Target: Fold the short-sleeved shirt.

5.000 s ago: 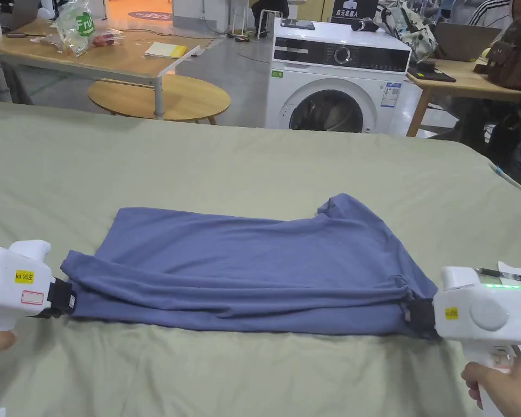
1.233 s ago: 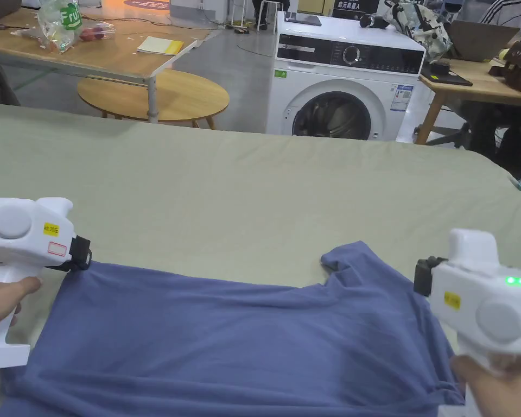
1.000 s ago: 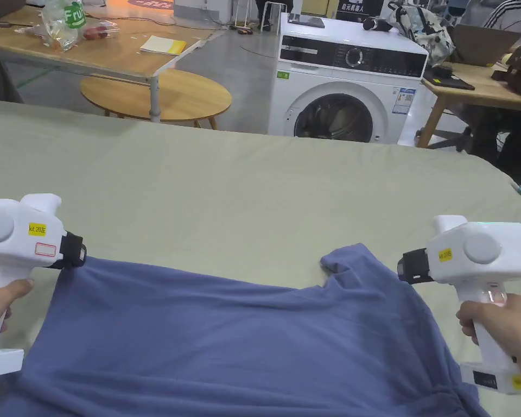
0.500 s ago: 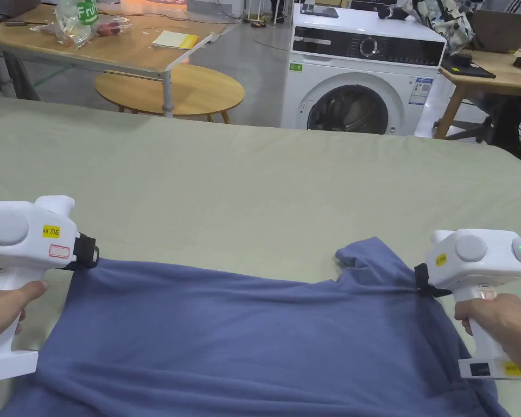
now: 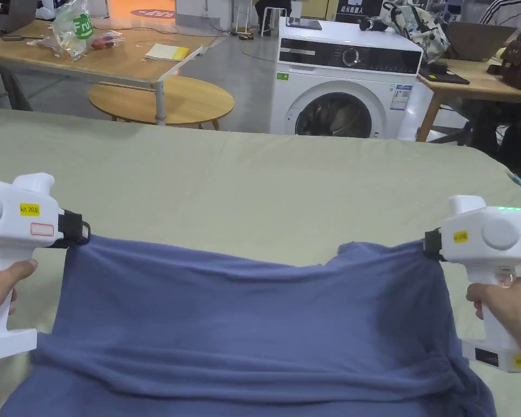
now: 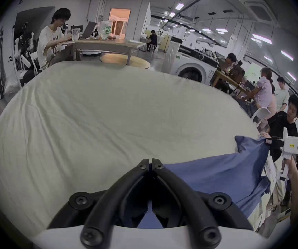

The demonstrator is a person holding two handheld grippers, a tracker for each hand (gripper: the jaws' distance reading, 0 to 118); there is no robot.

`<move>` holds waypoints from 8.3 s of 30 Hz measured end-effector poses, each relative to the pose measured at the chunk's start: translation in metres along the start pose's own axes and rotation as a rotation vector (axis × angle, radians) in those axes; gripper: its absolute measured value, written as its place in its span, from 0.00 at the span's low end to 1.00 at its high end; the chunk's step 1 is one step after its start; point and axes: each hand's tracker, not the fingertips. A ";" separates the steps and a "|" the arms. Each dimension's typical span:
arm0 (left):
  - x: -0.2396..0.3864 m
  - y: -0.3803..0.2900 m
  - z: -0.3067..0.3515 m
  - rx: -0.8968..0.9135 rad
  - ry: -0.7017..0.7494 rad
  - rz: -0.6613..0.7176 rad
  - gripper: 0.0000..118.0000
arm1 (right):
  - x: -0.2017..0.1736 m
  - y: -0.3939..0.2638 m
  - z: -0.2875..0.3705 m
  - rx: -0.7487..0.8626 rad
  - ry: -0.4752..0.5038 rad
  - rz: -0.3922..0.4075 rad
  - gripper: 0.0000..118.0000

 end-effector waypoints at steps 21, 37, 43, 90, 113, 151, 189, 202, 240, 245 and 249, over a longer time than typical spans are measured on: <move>-0.037 -0.146 0.115 -0.029 -0.063 0.018 0.00 | 0.017 -0.152 0.135 -0.051 -0.013 0.024 0.00; -0.026 -0.191 0.065 -0.244 0.064 -0.081 0.00 | 0.008 -0.214 0.065 -0.209 -0.149 0.180 0.00; -0.023 -0.176 0.082 -0.194 0.050 -0.048 0.29 | -0.003 -0.191 0.092 -0.155 -0.247 0.217 0.38; -0.122 -0.158 0.075 -0.208 -0.348 0.300 0.53 | -0.274 -0.158 0.094 0.607 0.078 0.163 0.00; -0.107 -0.190 0.012 -0.275 -0.620 0.515 0.04 | -0.256 -0.162 0.083 0.545 0.054 0.180 0.00; 0.072 -0.129 0.038 -0.385 -0.546 0.369 0.03 | -0.223 -0.161 0.086 0.536 0.051 0.142 0.00; 0.114 -0.160 -0.012 -0.484 -0.411 0.168 0.03 | -0.192 -0.164 0.097 0.525 0.008 0.100 0.00; 0.119 -0.205 -0.055 -0.496 -0.679 0.358 0.02 | -0.185 -0.165 0.101 0.533 0.007 0.087 0.00; -0.053 -0.206 -0.010 -0.321 -0.797 0.538 0.52 | -0.205 -0.164 0.099 0.561 0.034 0.105 0.00; -0.058 -0.208 -0.010 -0.325 -0.689 0.566 0.08 | -0.207 -0.166 0.101 0.557 0.036 0.106 0.00; -0.025 -0.217 -0.016 -0.272 -0.744 0.548 0.05 | -0.205 -0.167 0.103 0.556 0.034 0.103 0.00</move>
